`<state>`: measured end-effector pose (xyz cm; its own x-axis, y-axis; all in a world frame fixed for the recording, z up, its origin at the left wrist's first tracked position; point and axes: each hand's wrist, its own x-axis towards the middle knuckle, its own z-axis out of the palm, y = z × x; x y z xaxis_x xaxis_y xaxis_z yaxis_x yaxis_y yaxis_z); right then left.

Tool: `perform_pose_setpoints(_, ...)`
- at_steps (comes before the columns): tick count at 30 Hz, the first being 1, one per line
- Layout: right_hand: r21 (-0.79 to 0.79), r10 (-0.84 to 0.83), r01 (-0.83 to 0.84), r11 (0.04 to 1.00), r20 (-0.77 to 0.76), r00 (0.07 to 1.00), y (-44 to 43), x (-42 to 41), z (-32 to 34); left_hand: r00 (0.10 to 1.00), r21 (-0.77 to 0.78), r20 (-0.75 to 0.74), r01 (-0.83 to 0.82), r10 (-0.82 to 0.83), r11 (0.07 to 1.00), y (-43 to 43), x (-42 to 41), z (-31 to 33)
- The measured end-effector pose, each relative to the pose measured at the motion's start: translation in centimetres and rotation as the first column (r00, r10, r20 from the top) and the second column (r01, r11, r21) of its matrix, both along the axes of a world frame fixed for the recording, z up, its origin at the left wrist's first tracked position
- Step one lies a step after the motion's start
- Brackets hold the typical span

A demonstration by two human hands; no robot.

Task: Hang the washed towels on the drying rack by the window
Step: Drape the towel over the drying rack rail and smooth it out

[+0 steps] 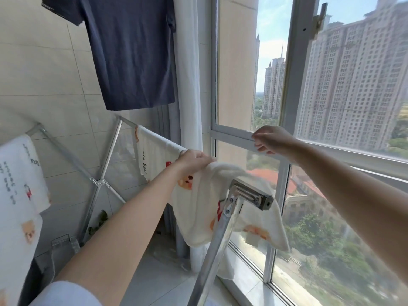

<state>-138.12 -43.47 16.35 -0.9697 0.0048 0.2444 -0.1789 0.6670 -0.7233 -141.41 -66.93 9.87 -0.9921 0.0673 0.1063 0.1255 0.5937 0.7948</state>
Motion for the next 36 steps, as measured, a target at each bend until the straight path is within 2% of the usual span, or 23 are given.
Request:
perform_pose_setpoints(3,0.076,0.296,-0.316,0.946,0.194,0.935,-2.6,1.1,0.1,0.999,-0.080,-0.032,-0.014,0.012,0.997,0.7,-0.3,0.0)
perform_pose_setpoints(5,0.201,0.351,-0.414,0.888,0.287,0.891,-4.5,1.4,-0.3,0.991,0.019,-0.115,-0.072,0.074,0.997,0.9,-0.6,-0.3)
perform_pose_setpoints(7,0.340,0.326,-0.410,0.846,0.279,0.903,-6.0,1.3,-0.7,0.969,0.088,-0.200,-0.132,0.147,0.987,0.6,-0.6,-0.8)
perform_pose_setpoints(10,0.457,0.304,-0.393,0.798,0.258,0.917,-6.8,1.3,-0.6,0.950,0.046,-0.242,-0.192,0.198,0.980,-0.3,-0.9,-1.2)
perform_pose_setpoints(15,0.365,0.334,-0.465,0.806,0.367,0.868,-6.0,2.2,0.2,0.958,0.003,-0.194,-0.214,0.210,0.977,-0.9,-2.0,-0.7)
perform_pose_setpoints(19,0.185,0.348,-0.518,0.835,0.551,0.758,-4.6,3.1,1.0,0.954,0.022,-0.189,-0.234,0.234,0.972,-1.3,-2.9,-0.8)
perform_pose_setpoints(21,0.238,0.303,-0.487,0.840,0.537,0.787,-4.4,3.3,1.4,0.960,0.002,-0.167,-0.229,0.226,0.973,-1.2,-3.2,-0.6)
perform_pose_setpoints(24,0.364,0.231,-0.401,0.841,0.428,0.874,-5.2,3.3,2.2,0.978,-0.023,-0.071,-0.200,0.198,0.980,-0.8,-3.2,-0.2)
perform_pose_setpoints(29,0.414,0.188,-0.384,0.825,0.439,0.878,-10.1,1.7,3.5,0.996,-0.060,0.006,-0.093,0.093,0.994,-1.7,-3.8,-0.1)
perform_pose_setpoints(31,0.445,0.164,-0.390,0.806,0.464,0.870,-12.6,1.0,3.5,0.996,-0.027,0.045,-0.078,0.079,0.997,-2.1,-4.4,0.1)
perform_pose_setpoints(34,0.510,0.103,-0.361,0.781,0.465,0.879,-15.7,-1.0,3.1,0.987,0.160,0.149,-0.089,0.065,0.983,-3.0,-5.5,-0.3)
perform_pose_setpoints(36,0.551,0.082,-0.344,0.760,0.444,0.892,-18.1,-3.1,3.0,0.985,0.158,0.126,-0.140,0.120,0.978,-4.3,-7.8,-0.4)
